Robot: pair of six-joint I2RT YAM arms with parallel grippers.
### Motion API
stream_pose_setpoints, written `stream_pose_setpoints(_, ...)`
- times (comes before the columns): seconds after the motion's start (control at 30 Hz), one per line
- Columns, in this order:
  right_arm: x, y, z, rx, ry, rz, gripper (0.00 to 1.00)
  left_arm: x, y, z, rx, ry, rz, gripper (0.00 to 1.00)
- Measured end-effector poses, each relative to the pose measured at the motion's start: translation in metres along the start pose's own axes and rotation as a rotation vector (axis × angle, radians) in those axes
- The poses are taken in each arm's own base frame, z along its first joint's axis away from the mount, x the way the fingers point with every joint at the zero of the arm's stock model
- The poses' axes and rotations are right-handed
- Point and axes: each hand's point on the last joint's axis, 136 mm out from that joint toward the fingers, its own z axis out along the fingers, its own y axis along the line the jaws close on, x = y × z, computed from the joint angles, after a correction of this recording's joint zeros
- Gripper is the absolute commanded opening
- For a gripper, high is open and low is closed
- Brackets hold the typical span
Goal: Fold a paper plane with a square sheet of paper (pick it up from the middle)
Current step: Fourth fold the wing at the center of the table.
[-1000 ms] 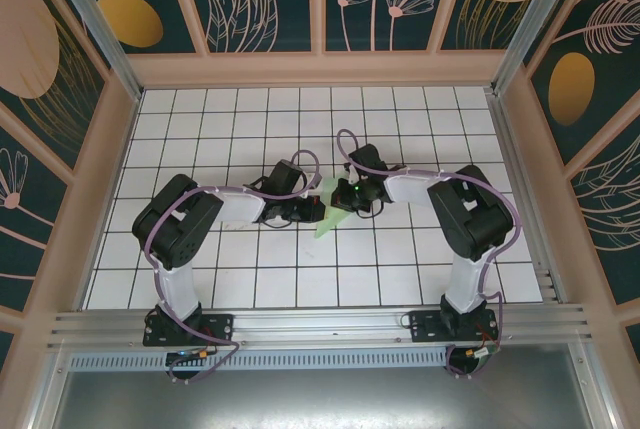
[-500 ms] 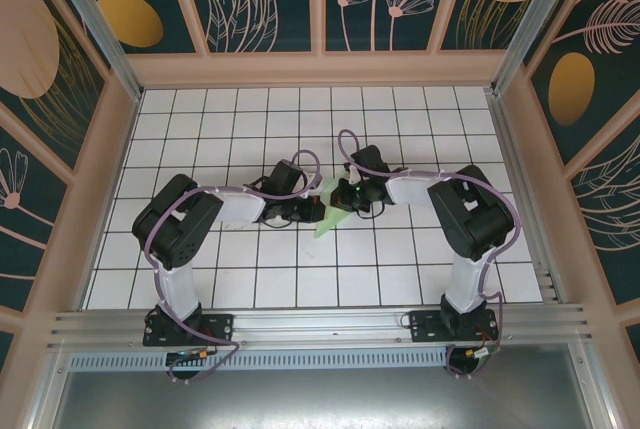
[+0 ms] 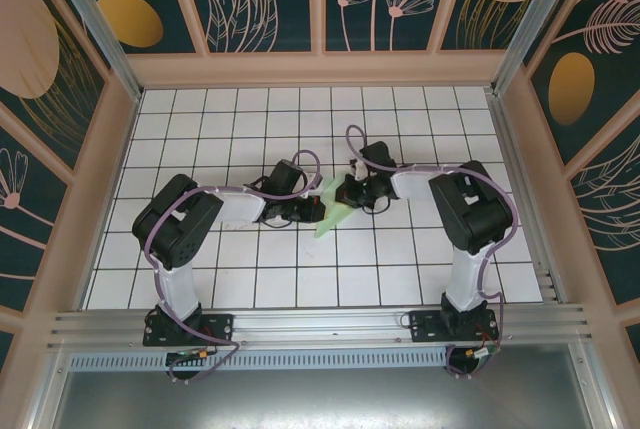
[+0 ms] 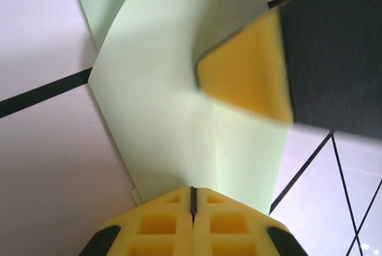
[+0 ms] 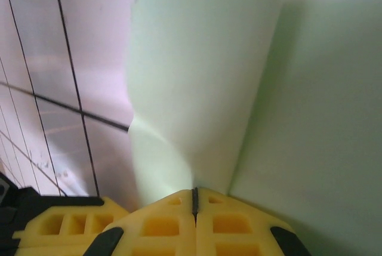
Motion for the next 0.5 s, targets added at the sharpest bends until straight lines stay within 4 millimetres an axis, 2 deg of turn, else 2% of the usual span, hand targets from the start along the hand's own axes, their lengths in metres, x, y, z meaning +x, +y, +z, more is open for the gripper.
stream_pose_setpoints(0.17,-0.043,-0.024,-0.018,0.047,-0.114,0.058,0.01,0.0,0.0,0.0,0.0,0.0,0.003,0.0)
stream_pose_setpoints(0.27,-0.054,-0.029,-0.025,0.064,-0.154,0.064,0.01,0.0,0.0,0.0,0.0,0.001,0.003,0.0)
stream_pose_setpoints(0.33,-0.052,-0.022,-0.026,0.061,-0.159,0.042,0.01,0.0,0.0,0.0,-0.001,0.002,0.003,0.0)
stream_pose_setpoints(0.5,-0.034,0.017,-0.026,0.009,-0.157,-0.051,0.01,0.0,0.0,0.0,-0.001,0.002,0.002,0.0)
